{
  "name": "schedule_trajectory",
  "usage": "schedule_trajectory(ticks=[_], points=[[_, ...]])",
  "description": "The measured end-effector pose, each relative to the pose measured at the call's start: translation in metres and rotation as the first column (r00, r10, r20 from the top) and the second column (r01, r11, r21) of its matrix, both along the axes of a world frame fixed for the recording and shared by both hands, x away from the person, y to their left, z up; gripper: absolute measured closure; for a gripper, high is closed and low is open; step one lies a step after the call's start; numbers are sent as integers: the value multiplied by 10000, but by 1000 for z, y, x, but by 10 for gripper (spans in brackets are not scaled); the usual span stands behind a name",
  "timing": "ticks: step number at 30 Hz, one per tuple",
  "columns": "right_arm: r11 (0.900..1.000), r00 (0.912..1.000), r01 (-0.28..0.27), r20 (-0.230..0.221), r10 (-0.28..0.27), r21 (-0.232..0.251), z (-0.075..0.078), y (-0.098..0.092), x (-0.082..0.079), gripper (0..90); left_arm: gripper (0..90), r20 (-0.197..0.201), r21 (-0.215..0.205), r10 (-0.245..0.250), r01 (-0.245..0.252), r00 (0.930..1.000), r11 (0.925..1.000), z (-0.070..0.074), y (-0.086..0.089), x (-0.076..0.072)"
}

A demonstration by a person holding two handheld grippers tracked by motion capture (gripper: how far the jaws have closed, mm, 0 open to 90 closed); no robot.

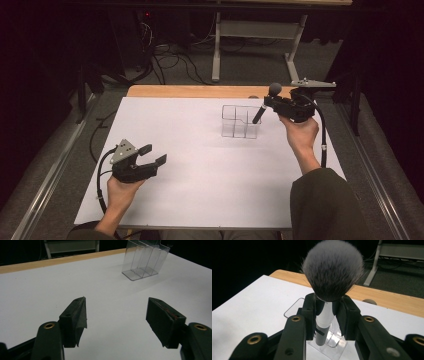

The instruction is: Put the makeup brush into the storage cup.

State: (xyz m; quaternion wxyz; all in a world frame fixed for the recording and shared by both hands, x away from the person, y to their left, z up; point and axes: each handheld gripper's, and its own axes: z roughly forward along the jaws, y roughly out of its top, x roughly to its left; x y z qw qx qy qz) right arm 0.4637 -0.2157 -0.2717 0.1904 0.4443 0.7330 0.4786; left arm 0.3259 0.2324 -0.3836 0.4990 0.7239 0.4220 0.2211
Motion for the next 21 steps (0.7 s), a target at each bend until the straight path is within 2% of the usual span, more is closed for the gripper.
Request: schedule_trajectory(ticks=[9, 21], points=[[9994, 9995, 293, -103, -295, -175, -7, 1, 9, 721, 328, -7, 19, -32, 32, 10000, 10000, 0, 0, 0], [9988, 9991, 327, -258, -337, -376, -15, 9, 16, 721, 328, -13, 21, -52, 52, 10000, 10000, 0, -1, 0]])
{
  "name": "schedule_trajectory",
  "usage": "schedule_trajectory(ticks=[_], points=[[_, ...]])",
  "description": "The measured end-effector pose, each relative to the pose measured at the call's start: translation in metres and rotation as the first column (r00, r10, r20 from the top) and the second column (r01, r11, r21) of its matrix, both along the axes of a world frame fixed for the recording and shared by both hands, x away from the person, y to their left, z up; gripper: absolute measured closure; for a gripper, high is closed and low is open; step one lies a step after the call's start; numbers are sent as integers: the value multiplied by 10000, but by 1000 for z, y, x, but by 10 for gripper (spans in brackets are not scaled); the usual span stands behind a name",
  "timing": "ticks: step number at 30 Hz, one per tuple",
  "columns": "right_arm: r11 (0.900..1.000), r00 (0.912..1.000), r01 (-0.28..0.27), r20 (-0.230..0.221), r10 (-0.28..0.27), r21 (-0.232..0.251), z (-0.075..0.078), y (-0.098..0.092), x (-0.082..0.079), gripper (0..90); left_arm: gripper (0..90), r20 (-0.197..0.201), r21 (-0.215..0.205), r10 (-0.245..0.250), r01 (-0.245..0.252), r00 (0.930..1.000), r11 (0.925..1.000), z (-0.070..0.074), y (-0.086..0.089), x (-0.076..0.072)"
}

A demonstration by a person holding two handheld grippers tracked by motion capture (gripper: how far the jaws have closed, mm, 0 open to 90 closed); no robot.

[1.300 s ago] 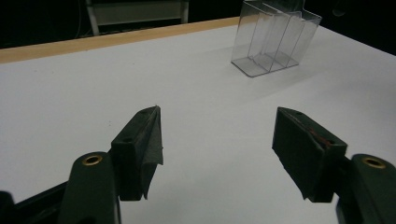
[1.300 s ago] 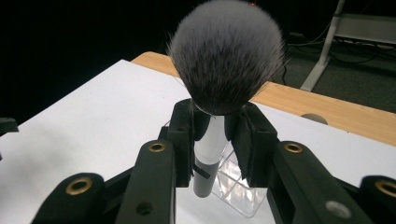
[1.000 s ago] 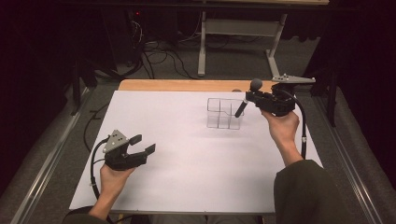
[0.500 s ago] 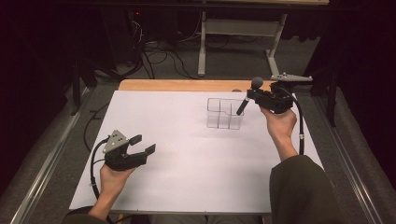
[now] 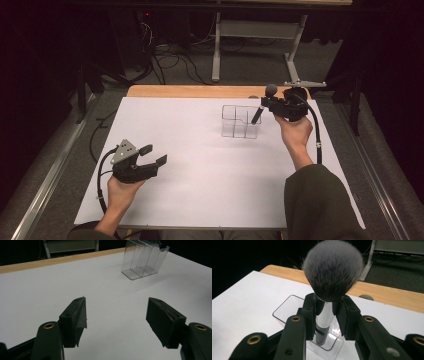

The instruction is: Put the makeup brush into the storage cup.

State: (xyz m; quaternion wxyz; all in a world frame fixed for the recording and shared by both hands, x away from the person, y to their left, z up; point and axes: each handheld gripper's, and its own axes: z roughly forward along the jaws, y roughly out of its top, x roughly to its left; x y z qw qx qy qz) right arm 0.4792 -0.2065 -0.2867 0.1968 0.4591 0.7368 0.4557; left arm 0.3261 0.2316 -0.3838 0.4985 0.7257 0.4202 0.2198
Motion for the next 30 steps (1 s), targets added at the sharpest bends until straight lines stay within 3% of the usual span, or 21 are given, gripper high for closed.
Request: schedule_trajectory(ticks=[27, 29, 30], points=[[9987, 9987, 78, -494, -103, -511, -19, 13, 18, 717, 327, -13, -27, -57, 57, 10000, 10000, 0, -1, 1], [9983, 9985, 136, -517, -165, -564, -20, 13, 19, 702, 327, -16, -33, -54, 54, 10000, 10000, 0, -1, 1], [9987, 9985, 136, -529, -162, -492, -20, 13, 19, 651, 326, -13, -33, -53, 53, 10000, 10000, 0, -1, 1]])
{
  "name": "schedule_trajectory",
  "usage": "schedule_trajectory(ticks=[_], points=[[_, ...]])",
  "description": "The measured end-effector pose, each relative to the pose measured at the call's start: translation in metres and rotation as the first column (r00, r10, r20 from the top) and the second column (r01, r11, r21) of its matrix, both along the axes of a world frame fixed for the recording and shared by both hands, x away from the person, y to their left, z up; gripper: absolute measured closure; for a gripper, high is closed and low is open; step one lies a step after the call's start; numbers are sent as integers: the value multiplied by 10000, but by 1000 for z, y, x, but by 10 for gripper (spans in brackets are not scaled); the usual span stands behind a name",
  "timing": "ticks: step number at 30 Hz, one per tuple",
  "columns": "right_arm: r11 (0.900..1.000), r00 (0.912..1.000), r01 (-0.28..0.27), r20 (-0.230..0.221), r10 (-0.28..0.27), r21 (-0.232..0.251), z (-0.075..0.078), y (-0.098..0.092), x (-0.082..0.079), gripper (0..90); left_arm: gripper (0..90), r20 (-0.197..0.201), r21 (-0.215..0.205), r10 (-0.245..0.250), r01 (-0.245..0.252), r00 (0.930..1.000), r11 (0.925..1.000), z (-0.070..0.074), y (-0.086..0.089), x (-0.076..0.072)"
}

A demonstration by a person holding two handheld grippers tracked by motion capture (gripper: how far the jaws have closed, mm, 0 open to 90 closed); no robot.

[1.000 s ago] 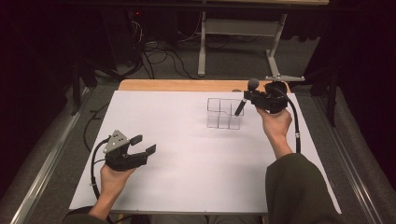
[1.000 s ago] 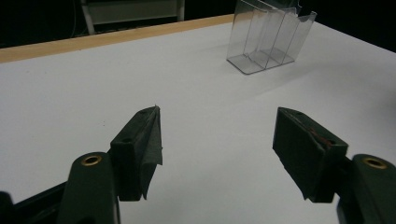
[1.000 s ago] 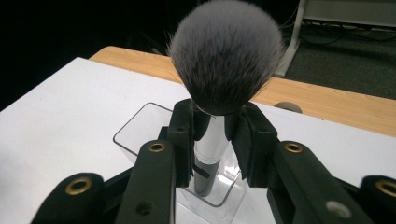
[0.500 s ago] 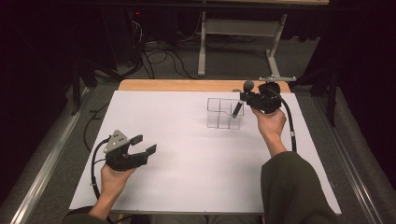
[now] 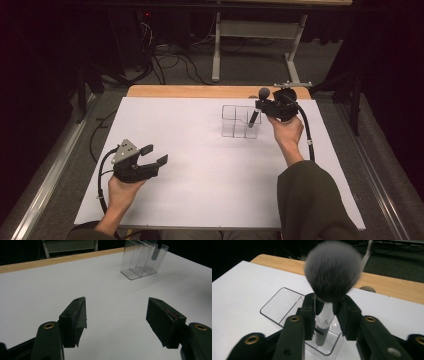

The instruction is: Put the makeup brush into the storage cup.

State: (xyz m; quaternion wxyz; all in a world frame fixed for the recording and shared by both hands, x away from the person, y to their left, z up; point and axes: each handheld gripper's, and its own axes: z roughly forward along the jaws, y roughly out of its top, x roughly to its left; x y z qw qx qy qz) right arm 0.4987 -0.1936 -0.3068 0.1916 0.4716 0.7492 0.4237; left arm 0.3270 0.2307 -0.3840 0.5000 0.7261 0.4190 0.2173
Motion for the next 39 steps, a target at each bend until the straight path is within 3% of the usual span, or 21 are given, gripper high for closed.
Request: schedule_trajectory(ticks=[4, 9, 31, 39], points=[[9996, 9998, 189, -59, -188, 191, -1, -2, 0, 449, 327, 11, 12, 0, 0, 10000, 10000, 0, 0, 0], [9990, 9991, 428, 62, -428, 91, 1, -6, -3, 323, 326, 18, 23, -3, 3, 10000, 10000, 0, 0, 0], [9996, 9961, 168, 864, -188, 232, 16, -13, -25, 340, 326, 28, 4, -2, 2, 10000, 10000, 0, 0, -1], [9996, 9958, 188, 894, -204, 189, 16, -19, -30, 352, 325, 19, -4, -3, 3, 10000, 10000, 0, 0, -1]])
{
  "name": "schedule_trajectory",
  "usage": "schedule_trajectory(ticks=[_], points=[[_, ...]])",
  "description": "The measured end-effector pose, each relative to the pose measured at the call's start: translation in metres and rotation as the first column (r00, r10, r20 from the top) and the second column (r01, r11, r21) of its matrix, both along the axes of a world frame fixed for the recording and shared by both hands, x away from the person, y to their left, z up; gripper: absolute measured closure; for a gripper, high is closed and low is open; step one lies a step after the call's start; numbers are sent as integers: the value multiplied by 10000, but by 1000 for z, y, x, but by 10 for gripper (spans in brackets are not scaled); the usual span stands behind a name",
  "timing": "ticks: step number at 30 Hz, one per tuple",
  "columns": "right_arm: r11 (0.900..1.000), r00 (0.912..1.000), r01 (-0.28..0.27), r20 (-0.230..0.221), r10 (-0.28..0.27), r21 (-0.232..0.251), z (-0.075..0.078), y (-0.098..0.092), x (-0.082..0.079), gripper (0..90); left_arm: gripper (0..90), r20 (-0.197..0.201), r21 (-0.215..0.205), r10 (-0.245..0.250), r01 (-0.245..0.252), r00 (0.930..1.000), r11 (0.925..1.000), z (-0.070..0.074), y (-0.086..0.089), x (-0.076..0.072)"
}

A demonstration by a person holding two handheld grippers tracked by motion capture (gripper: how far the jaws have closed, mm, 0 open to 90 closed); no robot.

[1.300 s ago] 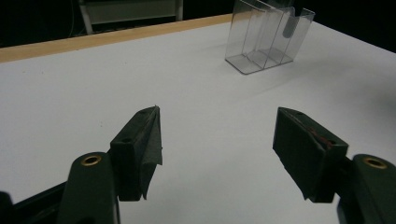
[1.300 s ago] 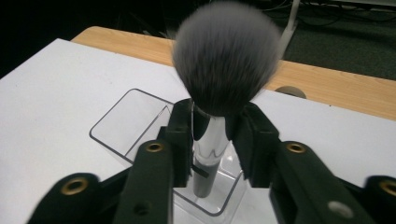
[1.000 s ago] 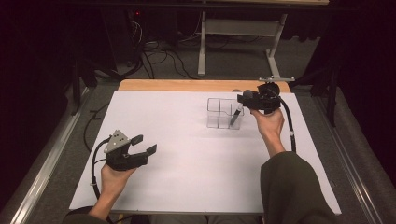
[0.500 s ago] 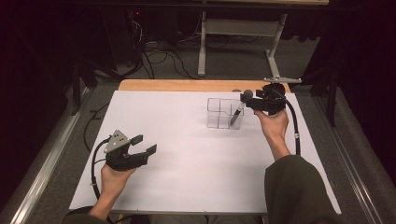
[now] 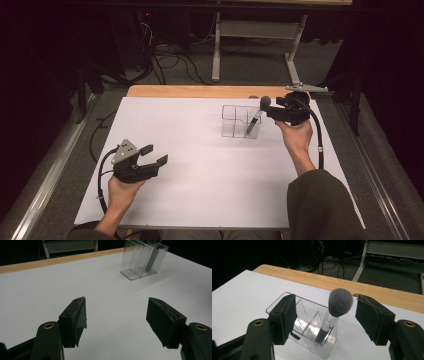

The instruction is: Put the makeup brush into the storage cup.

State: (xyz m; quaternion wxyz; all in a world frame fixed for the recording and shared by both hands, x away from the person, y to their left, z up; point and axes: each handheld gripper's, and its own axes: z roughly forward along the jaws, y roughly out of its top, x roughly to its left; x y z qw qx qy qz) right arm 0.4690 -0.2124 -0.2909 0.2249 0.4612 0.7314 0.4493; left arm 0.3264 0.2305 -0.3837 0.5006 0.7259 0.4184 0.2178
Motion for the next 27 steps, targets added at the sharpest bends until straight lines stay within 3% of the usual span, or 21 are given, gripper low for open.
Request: schedule_trajectory(ticks=[27], points=[[9988, 9986, -482, 223, 482, -35, 7, -14, -19, 362, 324, 11, 24, 1, -1, 10000, 10000, 0, 0, 0]])
